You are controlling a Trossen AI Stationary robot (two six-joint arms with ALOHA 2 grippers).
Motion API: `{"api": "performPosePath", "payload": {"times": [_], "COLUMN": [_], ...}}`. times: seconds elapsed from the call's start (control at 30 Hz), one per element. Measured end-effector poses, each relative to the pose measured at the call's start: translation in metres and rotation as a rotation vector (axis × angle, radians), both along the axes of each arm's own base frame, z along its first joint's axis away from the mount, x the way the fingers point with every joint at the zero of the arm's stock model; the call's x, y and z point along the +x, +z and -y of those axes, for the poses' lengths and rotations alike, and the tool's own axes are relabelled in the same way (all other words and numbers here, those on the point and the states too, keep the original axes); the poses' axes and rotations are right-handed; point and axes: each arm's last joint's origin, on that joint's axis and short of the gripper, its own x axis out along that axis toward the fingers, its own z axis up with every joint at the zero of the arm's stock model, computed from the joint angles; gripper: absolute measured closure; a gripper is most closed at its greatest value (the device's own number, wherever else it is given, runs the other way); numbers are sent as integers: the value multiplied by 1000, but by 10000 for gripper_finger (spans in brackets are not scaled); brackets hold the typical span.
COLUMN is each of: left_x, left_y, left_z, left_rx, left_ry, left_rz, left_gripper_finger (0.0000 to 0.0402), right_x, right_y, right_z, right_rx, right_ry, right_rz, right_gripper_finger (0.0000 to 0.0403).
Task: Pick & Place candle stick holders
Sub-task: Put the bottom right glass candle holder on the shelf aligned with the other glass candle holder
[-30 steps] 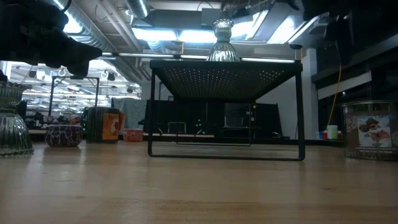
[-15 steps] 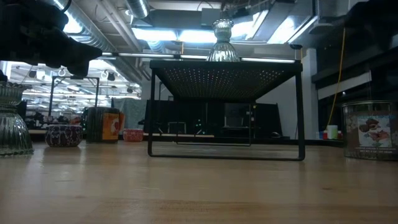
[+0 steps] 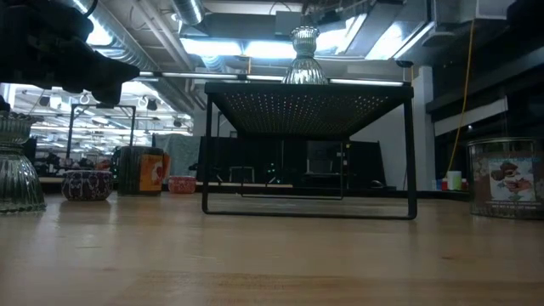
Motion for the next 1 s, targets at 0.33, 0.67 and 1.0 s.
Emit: {"api": "performPosePath", "payload": {"times": [0.33, 0.67, 1.0], "left_x": [0, 0, 0], "left_y": [0, 0, 0], "left_z": [0, 0, 0], "left_rx": [0, 0, 0], "left_ry": [0, 0, 0], "left_rz": [0, 0, 0], "left_gripper_finger": [395, 395, 395], "right_x": [-13, -15, -15], "right_y": [-33, -55, -77], "right_z": [-9, -14, -13], "right_rx": [-1, 10, 28], "right_ry": [68, 77, 74], "right_rz": [0, 44, 60], "right_gripper_finger": [20, 19, 19]}}
